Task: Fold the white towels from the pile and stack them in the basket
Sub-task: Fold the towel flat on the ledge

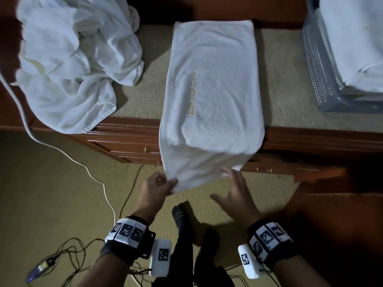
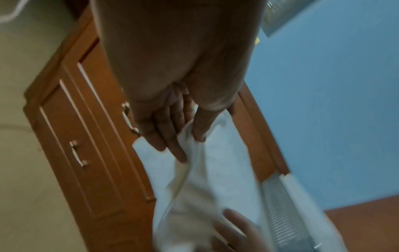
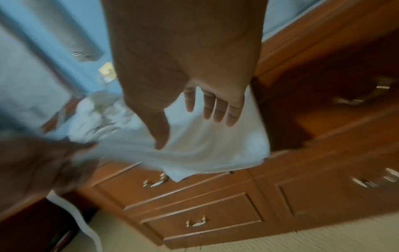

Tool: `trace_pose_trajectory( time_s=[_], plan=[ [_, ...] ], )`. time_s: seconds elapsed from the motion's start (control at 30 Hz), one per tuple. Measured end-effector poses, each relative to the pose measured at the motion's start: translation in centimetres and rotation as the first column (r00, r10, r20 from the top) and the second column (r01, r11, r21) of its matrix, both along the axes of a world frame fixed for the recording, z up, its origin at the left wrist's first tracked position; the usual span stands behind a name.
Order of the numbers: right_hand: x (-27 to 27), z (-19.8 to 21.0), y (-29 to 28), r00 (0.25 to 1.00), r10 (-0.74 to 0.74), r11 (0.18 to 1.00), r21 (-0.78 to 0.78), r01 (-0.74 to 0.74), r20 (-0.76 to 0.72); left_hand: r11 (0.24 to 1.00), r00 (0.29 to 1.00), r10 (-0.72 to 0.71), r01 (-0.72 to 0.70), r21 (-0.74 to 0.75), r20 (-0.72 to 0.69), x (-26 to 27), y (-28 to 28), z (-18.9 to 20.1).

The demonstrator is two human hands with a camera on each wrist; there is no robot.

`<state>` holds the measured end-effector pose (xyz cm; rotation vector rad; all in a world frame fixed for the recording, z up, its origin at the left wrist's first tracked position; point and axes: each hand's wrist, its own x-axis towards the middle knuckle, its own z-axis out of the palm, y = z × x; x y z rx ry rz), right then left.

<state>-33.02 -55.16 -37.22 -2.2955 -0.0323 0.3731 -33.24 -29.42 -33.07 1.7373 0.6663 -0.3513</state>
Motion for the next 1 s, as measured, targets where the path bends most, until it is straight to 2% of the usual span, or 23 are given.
trace_pose_trajectory(
  time_s=[0.03, 0.07, 0.1, 0.17, 0.23, 0.3, 0.47, 0.57, 0.7, 0.77, 0.9, 1.0],
  plan=[
    [-0.2, 0.5, 1.3, 0.990, 0.114, 0.993, -0.019, -0.113, 0.089, 0.975, 0.998, 0.060, -0.063, -0.214, -0.018, 0.1, -0.8, 1.2],
    [-0.3, 1.1, 2.7, 0.967, 0.191, 0.981, -0.049, -0.186, 0.166, 0.919, 0.995, 0.092, -0.099, -0.381, -0.037, 0.2, -1.5, 2.4],
    [-0.3, 1.6, 4.1, 0.947, 0.218, 0.976, -0.063, -0.209, 0.236, 0.875, 0.995, 0.085, -0.098, -0.475, -0.047, 0.3, -2.1, 3.4],
    [0.3, 2.0, 5.9, 0.907, 0.157, 0.987, -0.035, -0.156, 0.390, 0.811, 0.998, 0.048, -0.059, -0.582, -0.035, 0.5, -2.7, 5.1],
    [1.6, 1.5, 5.1, 0.875, 0.058, 0.998, -0.053, -0.037, 0.481, 0.801, 1.000, 0.025, -0.023, -0.598, -0.006, 0.8, -2.2, 5.8],
    [2.7, 0.3, 2.1, 0.885, -0.012, 0.994, -0.094, 0.063, 0.465, 0.836, 1.000, 0.001, 0.007, -0.549, 0.014, 0.9, -1.0, 5.5],
    [2.3, -2.4, -6.6, 0.897, -0.030, 0.958, -0.244, 0.153, 0.442, 0.945, 0.997, -0.076, 0.071, -0.321, -0.003, 1.0, 1.7, 1.8],
    [1.4, -2.9, -8.6, 0.877, -0.097, 0.930, -0.271, 0.249, 0.471, 0.977, 0.996, -0.070, 0.056, -0.205, -0.057, 1.2, 2.8, -1.7],
    [-0.6, -2.9, -9.2, 0.836, -0.202, 0.907, -0.225, 0.357, 0.511, 0.989, 0.993, -0.064, 0.049, -0.137, -0.102, 0.7, 4.1, -4.7],
    [-1.6, -4.0, -9.3, 0.868, -0.217, 0.893, -0.269, 0.362, 0.447, 0.993, 0.987, -0.091, 0.079, -0.092, -0.129, 0.3, 4.6, -5.7],
    [-2.1, -7.4, -8.9, 0.963, -0.196, 0.902, -0.351, 0.251, 0.185, 0.973, 0.966, -0.187, 0.207, 0.105, -0.178, 0.7, 5.0, -8.6],
    [-0.3, -8.0, -8.7, 0.976, -0.173, 0.909, -0.360, 0.210, 0.134, 0.932, 0.934, -0.272, 0.316, 0.176, -0.233, 3.0, 5.4, -10.5]
  ],
)
